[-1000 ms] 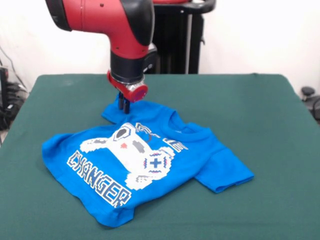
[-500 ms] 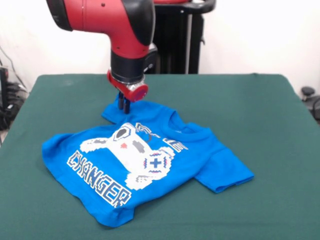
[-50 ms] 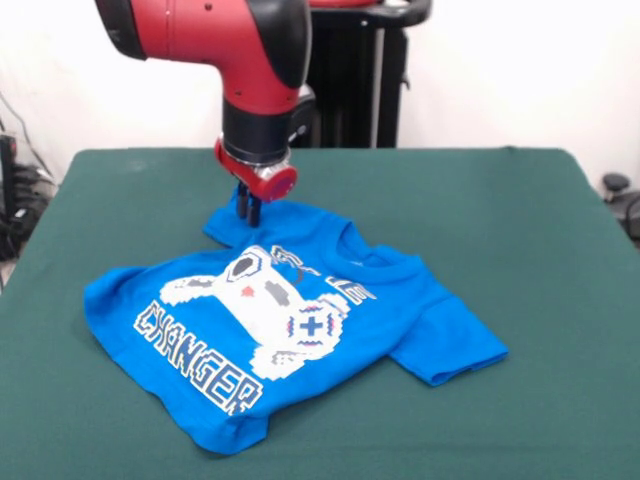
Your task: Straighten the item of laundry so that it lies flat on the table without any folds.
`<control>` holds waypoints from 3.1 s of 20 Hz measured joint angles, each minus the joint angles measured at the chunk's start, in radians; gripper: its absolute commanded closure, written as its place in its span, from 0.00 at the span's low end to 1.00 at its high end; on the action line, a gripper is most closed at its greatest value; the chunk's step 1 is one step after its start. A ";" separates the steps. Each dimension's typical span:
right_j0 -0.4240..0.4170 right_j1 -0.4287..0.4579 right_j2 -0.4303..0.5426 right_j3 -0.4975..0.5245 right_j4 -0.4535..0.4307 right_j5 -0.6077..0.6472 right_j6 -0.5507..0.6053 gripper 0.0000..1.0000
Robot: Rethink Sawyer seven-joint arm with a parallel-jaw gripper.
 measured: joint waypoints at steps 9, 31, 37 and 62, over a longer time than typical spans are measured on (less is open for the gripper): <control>-0.008 -0.009 0.000 0.027 0.000 -0.004 0.000 0.00; 0.026 -0.004 -0.030 0.035 -0.032 -0.061 0.000 0.00; 0.030 -0.002 -0.023 0.037 -0.039 -0.103 0.000 1.00; 0.008 -0.009 -0.024 0.052 -0.079 -0.123 0.000 0.00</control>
